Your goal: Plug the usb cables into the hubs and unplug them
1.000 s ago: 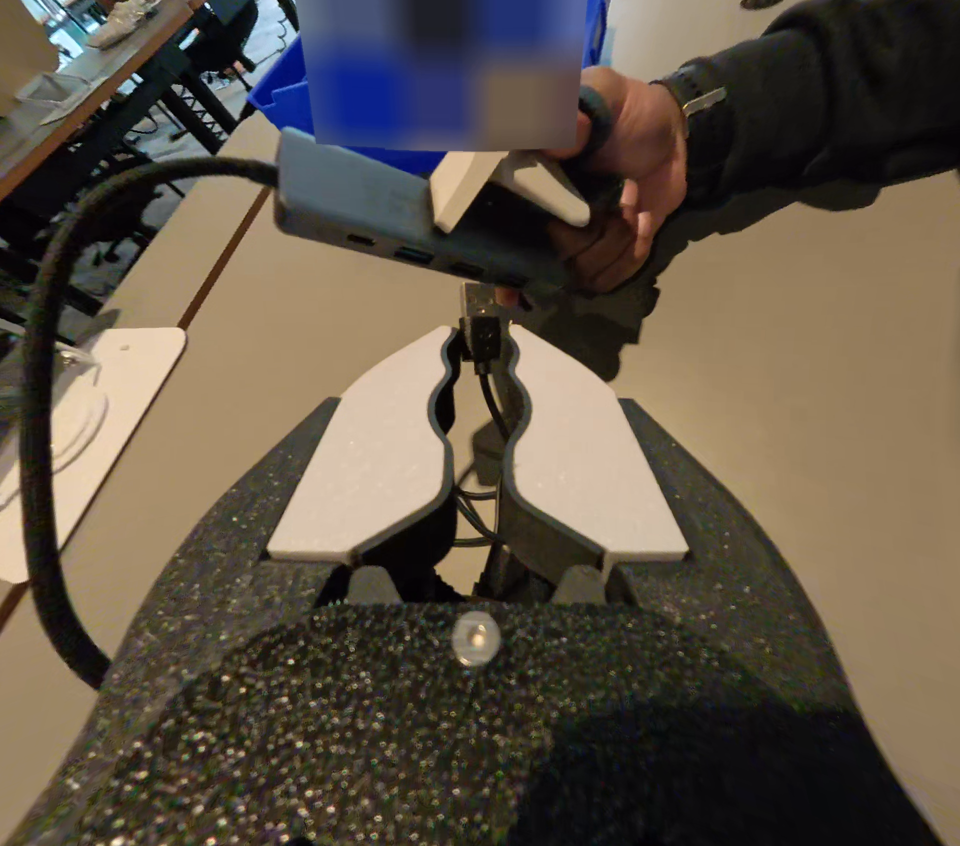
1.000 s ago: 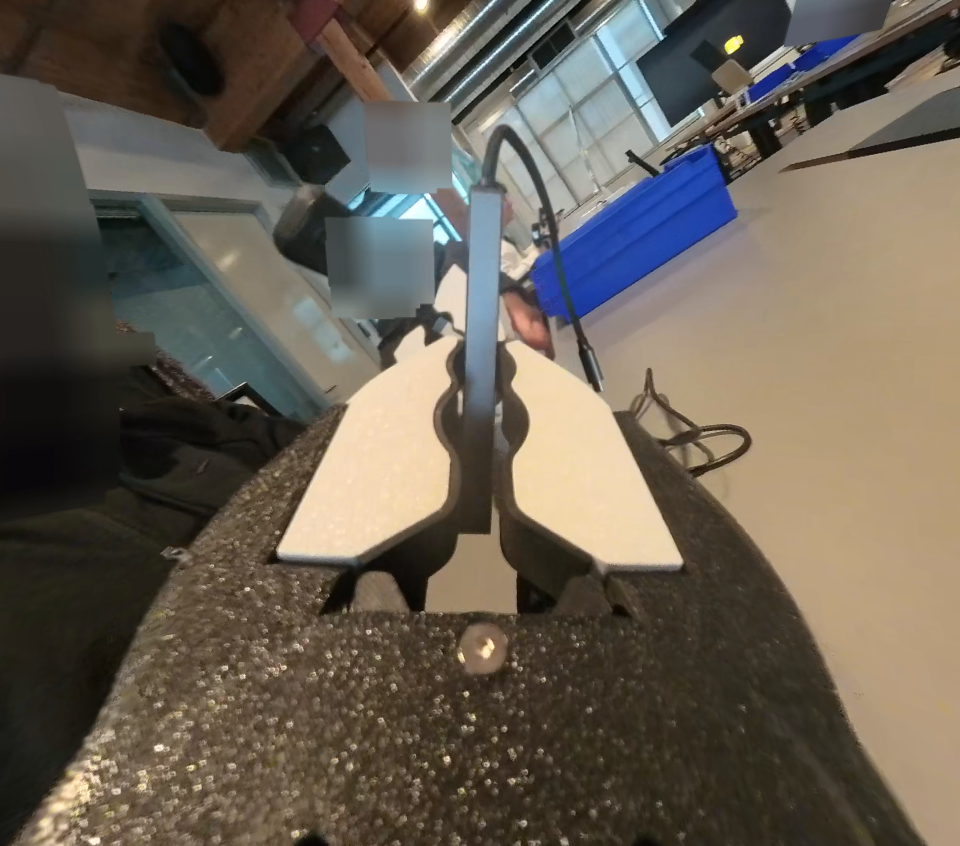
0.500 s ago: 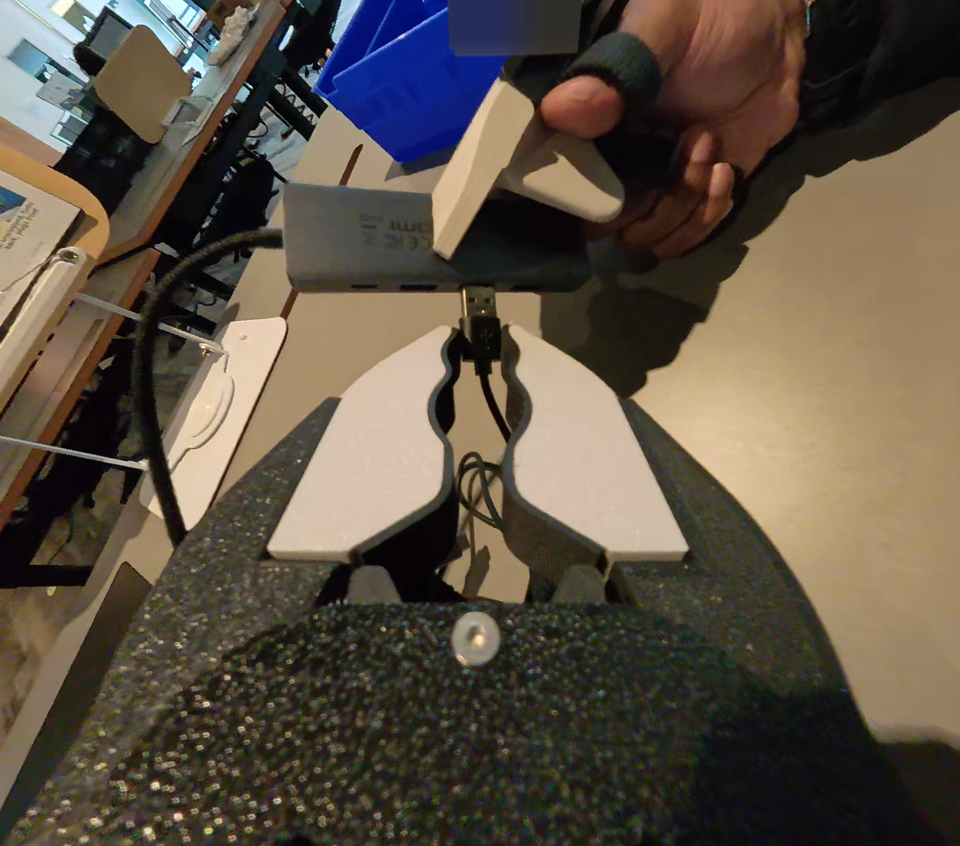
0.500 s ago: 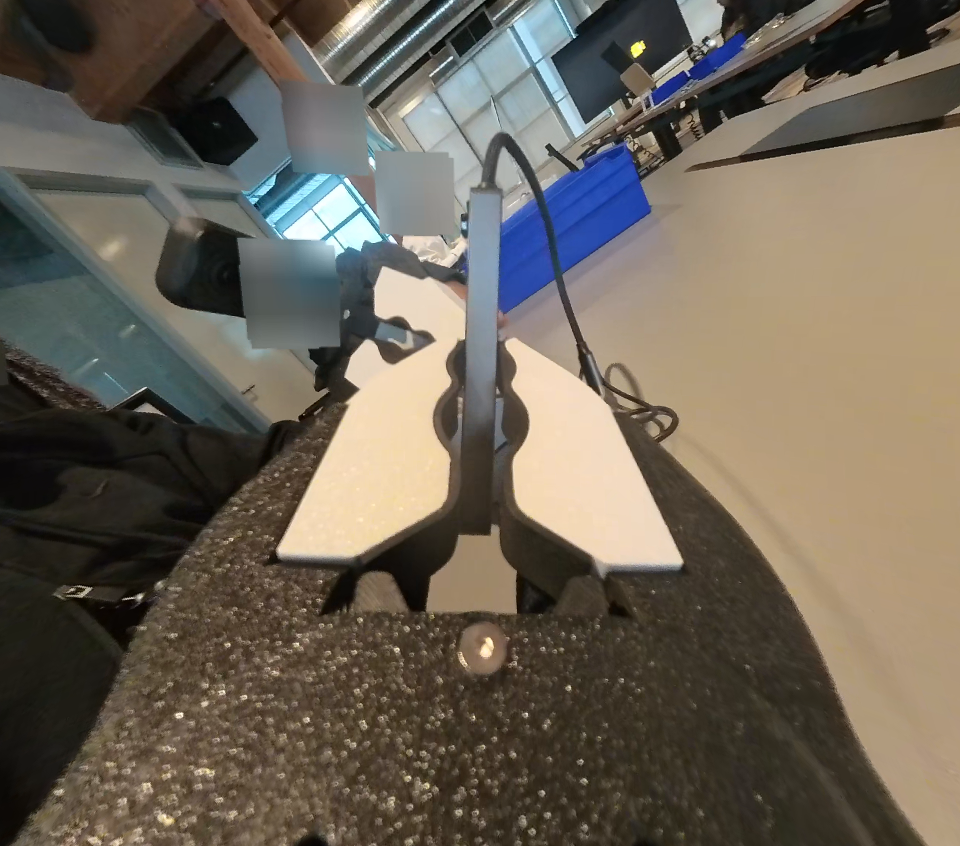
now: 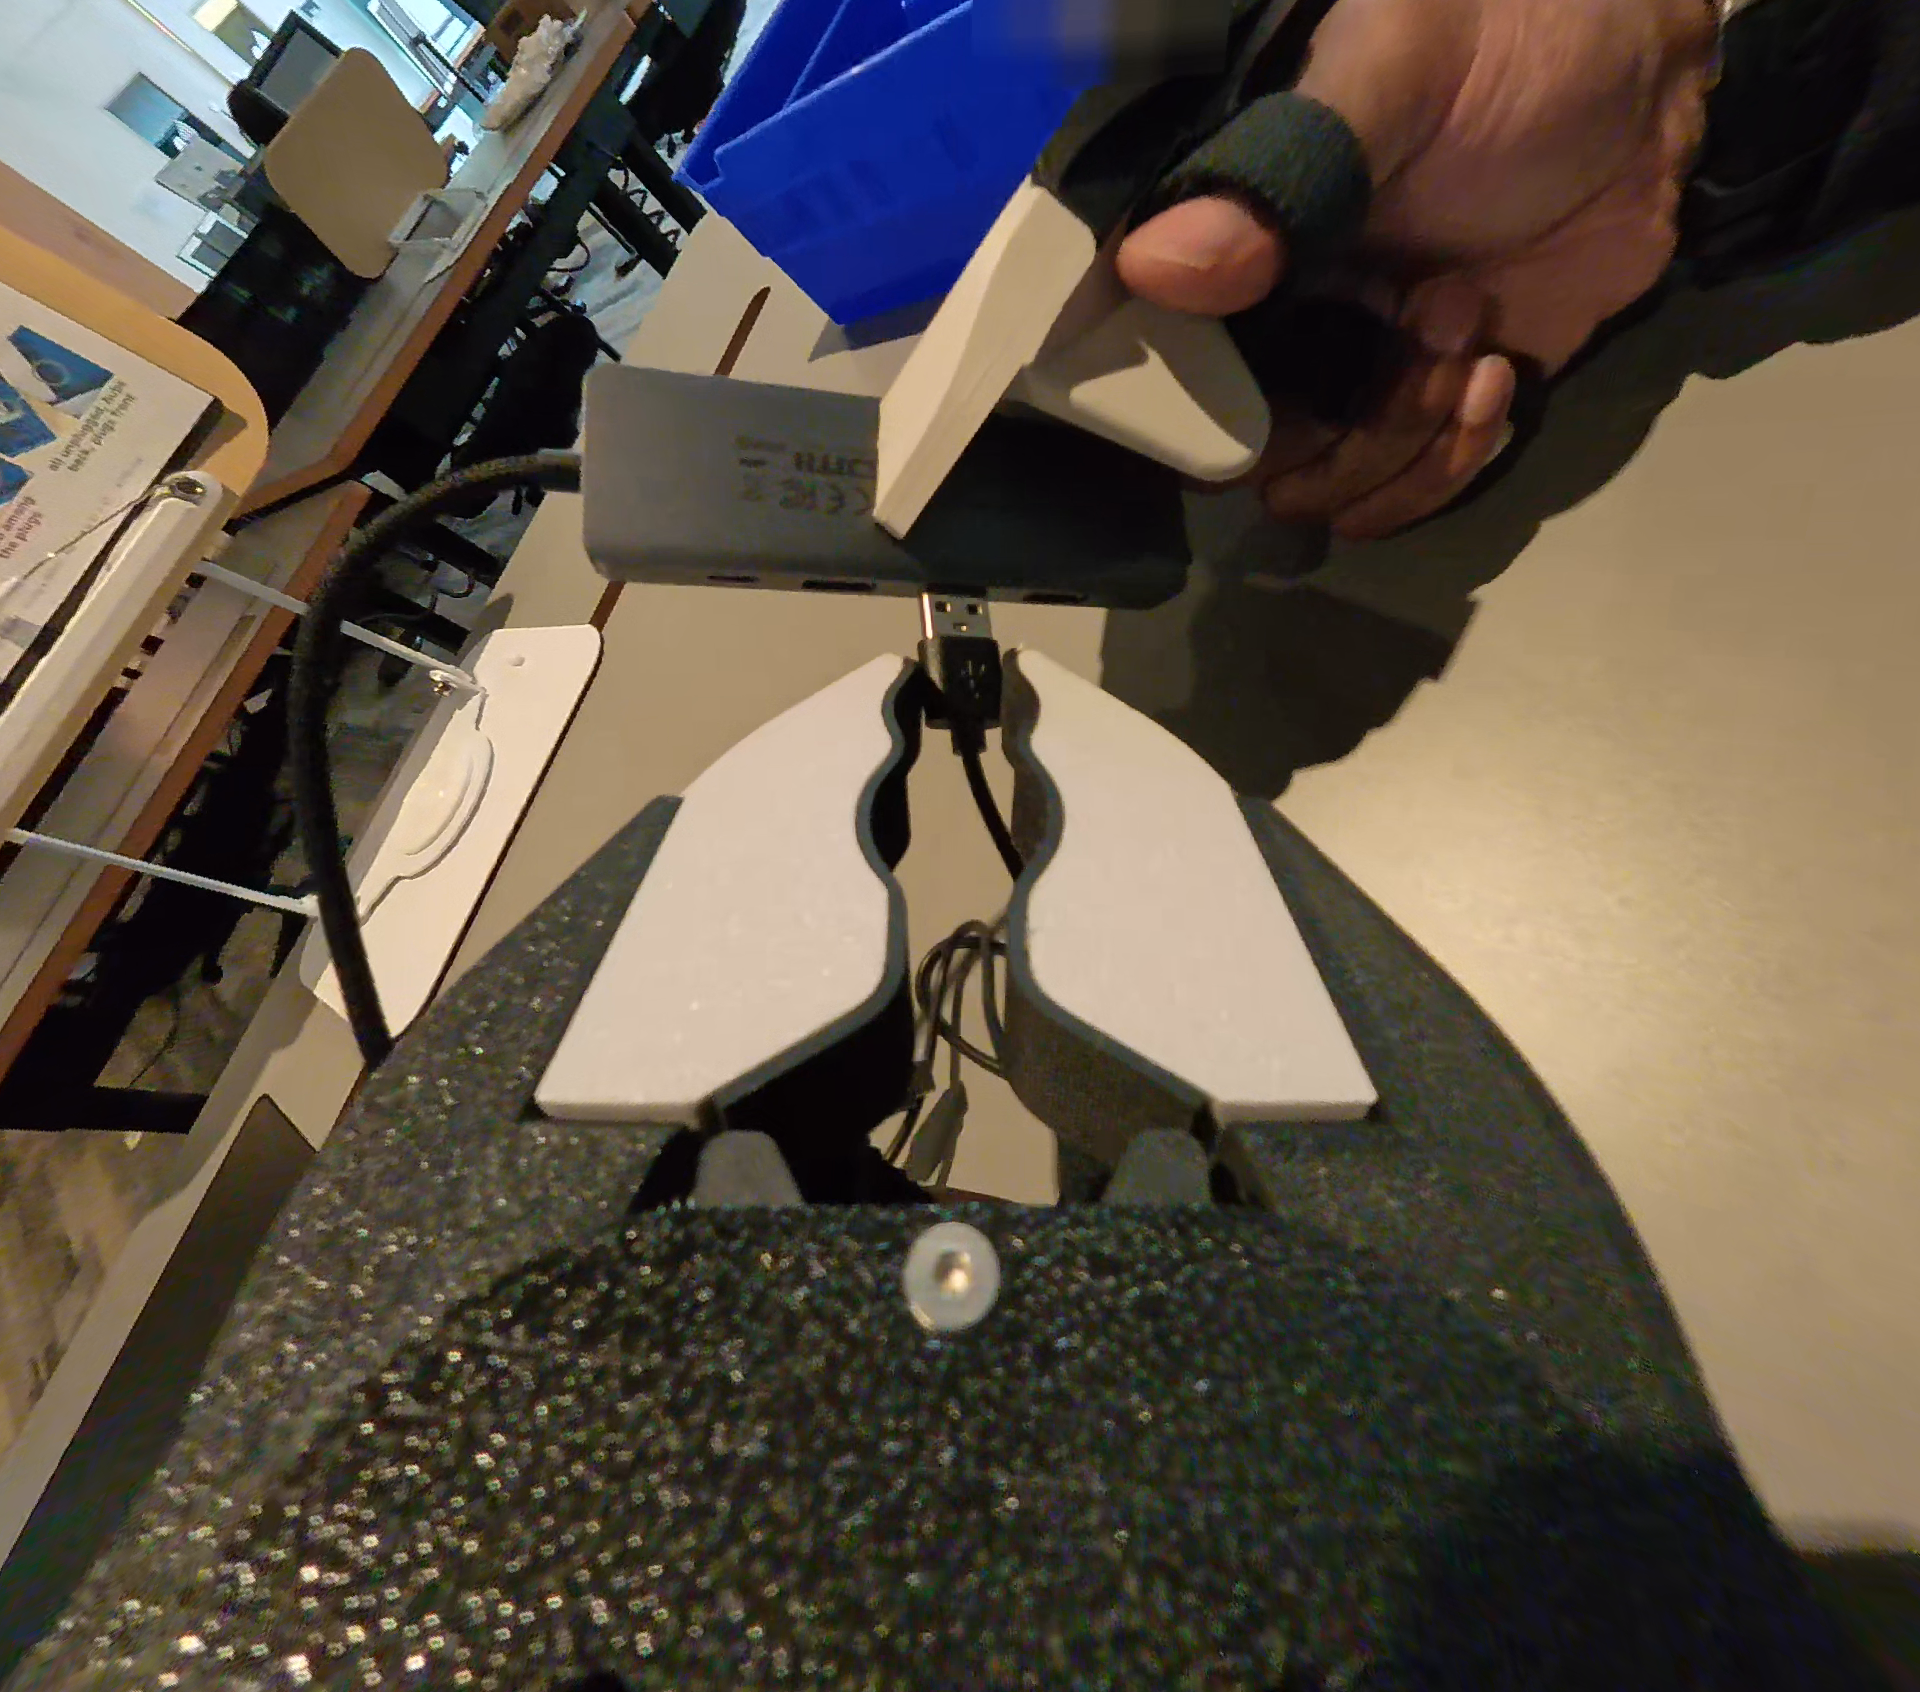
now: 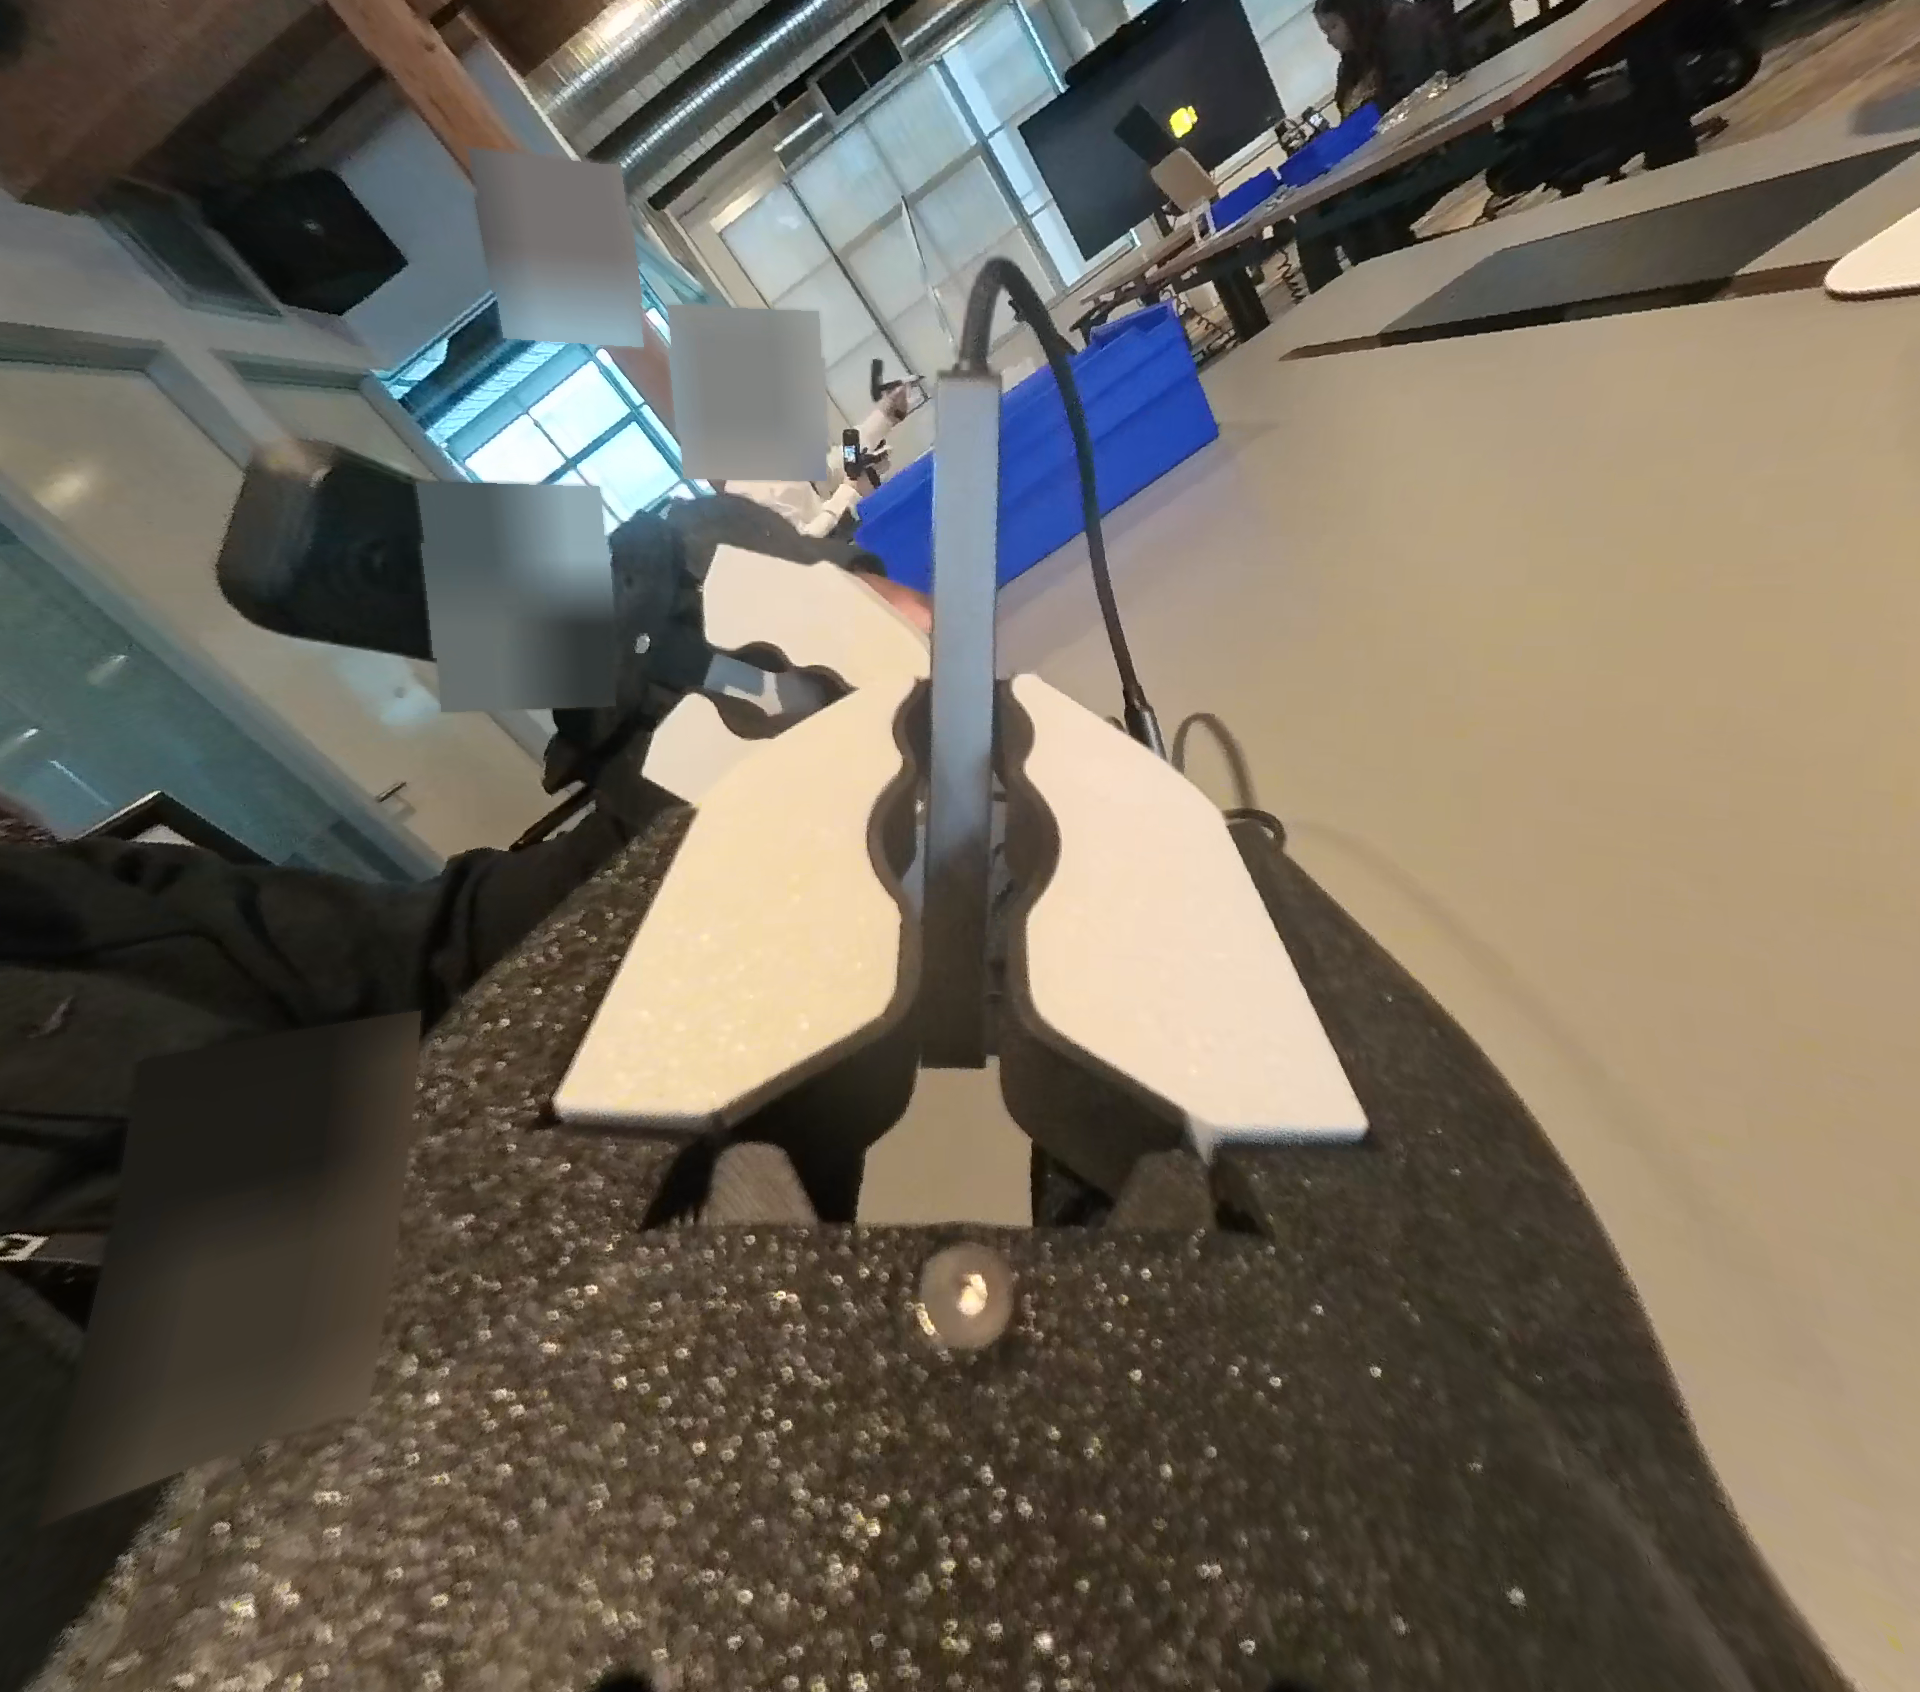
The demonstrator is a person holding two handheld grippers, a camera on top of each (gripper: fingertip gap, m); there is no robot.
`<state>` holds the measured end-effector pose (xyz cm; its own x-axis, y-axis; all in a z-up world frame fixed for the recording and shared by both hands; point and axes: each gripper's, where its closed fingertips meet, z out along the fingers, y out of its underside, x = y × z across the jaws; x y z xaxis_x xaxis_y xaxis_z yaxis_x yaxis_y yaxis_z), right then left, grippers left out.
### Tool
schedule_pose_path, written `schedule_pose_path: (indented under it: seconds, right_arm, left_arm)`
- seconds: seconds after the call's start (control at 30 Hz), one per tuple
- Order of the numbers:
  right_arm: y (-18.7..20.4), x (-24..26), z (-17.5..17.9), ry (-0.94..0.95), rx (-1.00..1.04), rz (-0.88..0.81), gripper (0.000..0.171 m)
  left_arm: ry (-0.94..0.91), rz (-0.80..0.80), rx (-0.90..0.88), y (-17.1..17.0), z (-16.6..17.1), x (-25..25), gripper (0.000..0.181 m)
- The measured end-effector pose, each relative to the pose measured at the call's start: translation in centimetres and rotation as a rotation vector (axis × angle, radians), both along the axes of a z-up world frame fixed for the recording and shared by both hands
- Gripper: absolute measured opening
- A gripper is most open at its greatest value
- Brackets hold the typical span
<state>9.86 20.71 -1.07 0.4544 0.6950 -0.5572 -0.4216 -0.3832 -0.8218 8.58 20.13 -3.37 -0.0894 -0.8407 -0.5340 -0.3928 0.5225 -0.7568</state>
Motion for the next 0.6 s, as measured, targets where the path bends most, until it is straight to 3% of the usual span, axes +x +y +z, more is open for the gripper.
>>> schedule_pose_path:
  seconds: [0.6]
  right_arm:
    - [-1.2, -0.3, 0.8, 0.143, -0.034, 0.146, 0.012]
  left_arm:
    - [-0.074, -0.113, -0.032, -1.2, 0.8, -0.1, 0.014]
